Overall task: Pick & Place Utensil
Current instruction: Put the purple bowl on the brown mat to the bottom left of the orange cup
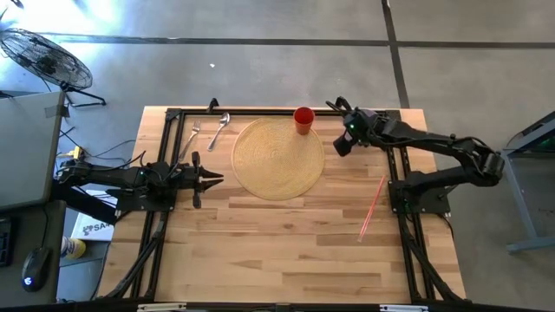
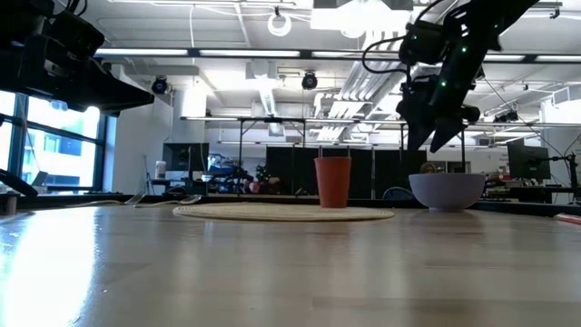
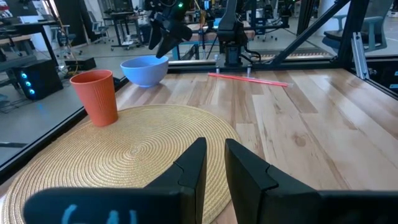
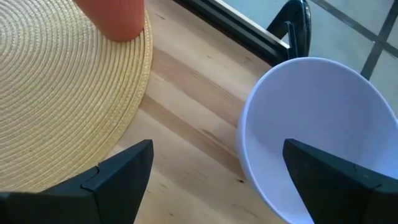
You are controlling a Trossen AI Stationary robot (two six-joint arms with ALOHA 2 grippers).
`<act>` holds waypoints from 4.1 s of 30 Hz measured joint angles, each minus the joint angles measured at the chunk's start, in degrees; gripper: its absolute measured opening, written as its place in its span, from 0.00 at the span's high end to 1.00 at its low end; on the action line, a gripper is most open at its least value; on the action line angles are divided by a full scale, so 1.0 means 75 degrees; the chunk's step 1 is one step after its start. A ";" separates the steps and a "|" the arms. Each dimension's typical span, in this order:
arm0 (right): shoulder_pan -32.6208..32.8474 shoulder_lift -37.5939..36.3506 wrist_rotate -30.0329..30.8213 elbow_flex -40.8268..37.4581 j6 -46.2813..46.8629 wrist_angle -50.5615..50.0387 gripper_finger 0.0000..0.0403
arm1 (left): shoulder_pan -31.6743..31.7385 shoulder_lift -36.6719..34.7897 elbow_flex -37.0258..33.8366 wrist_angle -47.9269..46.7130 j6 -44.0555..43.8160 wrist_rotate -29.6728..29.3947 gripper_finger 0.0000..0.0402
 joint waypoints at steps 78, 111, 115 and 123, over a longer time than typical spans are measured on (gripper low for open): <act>-0.1359 0.1772 -0.0740 0.0157 0.0834 0.0670 0.67 | -0.0001 0.0000 0.0000 0.0000 0.0385 -0.0134 0.86; -0.1285 0.1647 -0.0790 0.0189 0.0941 0.0794 0.99 | -0.0002 -0.0001 0.0000 0.0003 0.0382 -0.0146 0.86; -0.1044 0.1501 -0.0765 0.0189 0.1187 0.0599 0.98 | -0.0002 -0.0001 0.0000 0.0001 0.0382 -0.0143 0.86; 0.0349 0.1139 -0.0345 0.0189 0.2271 -0.0138 0.99 | -0.0002 0.0000 0.0000 0.0003 0.0382 -0.0130 0.86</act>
